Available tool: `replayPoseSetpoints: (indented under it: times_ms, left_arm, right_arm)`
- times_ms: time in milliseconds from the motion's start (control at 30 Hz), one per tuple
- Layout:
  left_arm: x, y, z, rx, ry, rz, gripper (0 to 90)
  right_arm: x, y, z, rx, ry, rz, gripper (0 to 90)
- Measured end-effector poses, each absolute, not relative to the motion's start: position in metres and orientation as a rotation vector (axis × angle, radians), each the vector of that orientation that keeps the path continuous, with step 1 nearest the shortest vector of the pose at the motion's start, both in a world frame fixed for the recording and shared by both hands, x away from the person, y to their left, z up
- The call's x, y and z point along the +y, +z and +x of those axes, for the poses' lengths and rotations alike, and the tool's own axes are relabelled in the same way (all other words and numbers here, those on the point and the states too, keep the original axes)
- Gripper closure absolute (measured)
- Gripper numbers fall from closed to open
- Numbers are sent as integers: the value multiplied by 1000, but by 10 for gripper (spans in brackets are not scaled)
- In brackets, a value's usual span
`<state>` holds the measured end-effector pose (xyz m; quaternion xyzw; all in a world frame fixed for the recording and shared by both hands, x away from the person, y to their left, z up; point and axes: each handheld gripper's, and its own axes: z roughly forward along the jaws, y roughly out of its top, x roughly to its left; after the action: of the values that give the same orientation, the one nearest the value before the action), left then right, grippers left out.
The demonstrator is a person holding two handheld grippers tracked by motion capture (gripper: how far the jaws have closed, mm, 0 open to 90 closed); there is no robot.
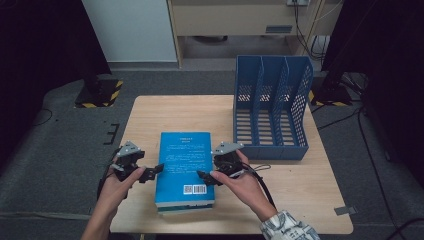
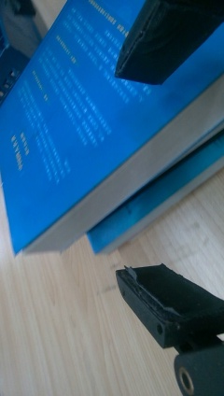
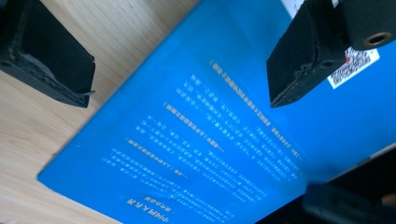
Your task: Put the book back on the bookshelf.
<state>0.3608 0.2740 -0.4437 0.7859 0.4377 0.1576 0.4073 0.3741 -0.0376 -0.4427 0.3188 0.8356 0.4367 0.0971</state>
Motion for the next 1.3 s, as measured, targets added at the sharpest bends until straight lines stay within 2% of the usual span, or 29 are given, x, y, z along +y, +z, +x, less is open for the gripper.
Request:
replayPoseSetpoints:
  times_ms: [267, 367, 800, 1300]
  left_arm:
    - [263, -456, 363, 1066, 271, 1961, 37]
    - [260, -462, 365, 1028, 165, 1947, 37]
    - [265, -474, 373, 1036, 26, 1899, 0]
    - [275, -482, 381, 1046, -105, 1861, 0]
  right_arm:
    - [-32, -454, 387, 2504, 1291, 1013, 91]
    - [-31, -457, 393, 2532, 1332, 1023, 70]
    - [-34, -470, 409, 2603, 1421, 1135, 8]
    - [-39, -481, 419, 2651, 1512, 1242, 0]
